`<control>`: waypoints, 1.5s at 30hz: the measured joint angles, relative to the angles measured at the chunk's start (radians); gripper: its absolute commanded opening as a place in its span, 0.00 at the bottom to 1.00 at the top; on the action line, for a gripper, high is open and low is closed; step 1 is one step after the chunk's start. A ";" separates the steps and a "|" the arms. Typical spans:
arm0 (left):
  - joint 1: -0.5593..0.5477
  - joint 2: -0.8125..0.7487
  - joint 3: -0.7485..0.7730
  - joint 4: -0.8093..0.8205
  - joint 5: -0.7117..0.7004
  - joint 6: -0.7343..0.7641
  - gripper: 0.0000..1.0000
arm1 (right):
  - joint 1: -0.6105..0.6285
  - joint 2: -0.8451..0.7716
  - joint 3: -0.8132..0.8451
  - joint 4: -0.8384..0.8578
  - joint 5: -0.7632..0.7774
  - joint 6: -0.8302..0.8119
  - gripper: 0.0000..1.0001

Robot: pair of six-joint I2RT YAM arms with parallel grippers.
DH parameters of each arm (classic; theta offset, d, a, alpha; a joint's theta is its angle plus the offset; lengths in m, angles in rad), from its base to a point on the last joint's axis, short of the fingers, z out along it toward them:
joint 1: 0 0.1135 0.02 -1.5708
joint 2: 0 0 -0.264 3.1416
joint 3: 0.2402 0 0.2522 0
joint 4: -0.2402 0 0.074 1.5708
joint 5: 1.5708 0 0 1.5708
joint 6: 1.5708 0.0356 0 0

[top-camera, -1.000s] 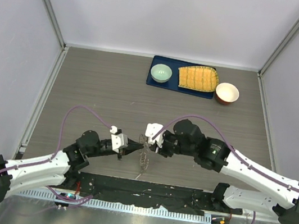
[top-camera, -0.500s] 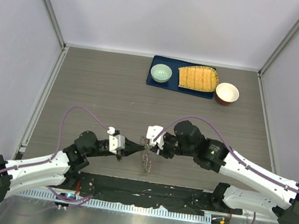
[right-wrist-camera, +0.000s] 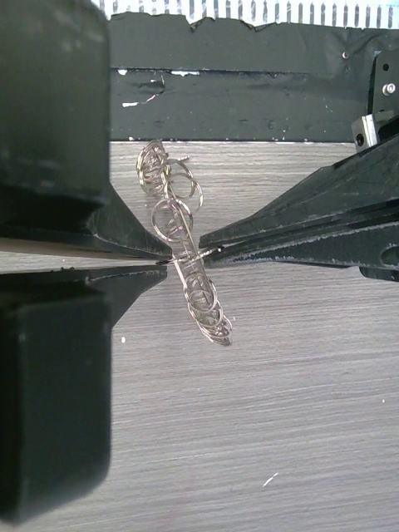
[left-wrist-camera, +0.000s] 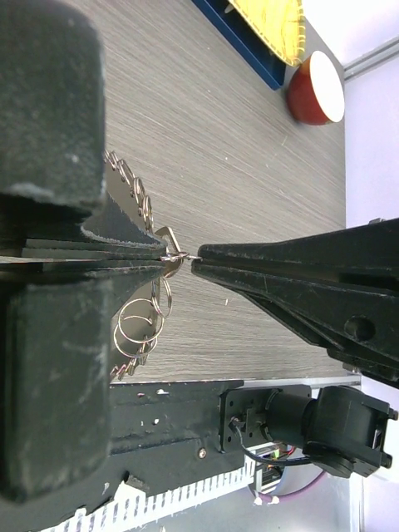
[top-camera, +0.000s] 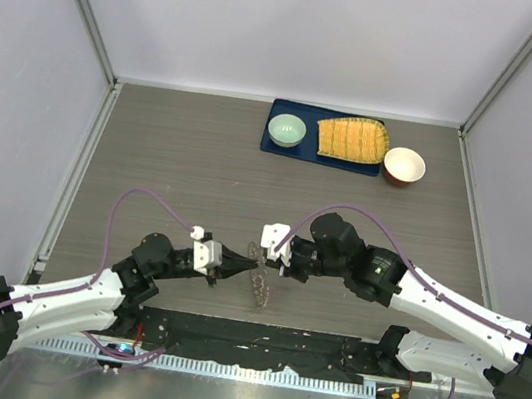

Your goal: Put the keys on the keyring

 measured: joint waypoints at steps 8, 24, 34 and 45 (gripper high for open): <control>0.000 0.010 0.002 0.002 -0.003 0.000 0.00 | -0.001 0.005 0.001 -0.010 -0.014 -0.004 0.01; 0.000 0.089 0.076 -0.080 0.017 0.002 0.00 | -0.006 0.039 0.048 -0.100 -0.005 -0.030 0.01; 0.000 0.152 0.127 -0.116 0.034 0.002 0.00 | -0.007 0.057 0.087 -0.167 0.026 -0.047 0.01; 0.000 0.168 0.145 -0.143 0.041 0.003 0.00 | -0.007 0.064 0.106 -0.196 0.049 -0.052 0.01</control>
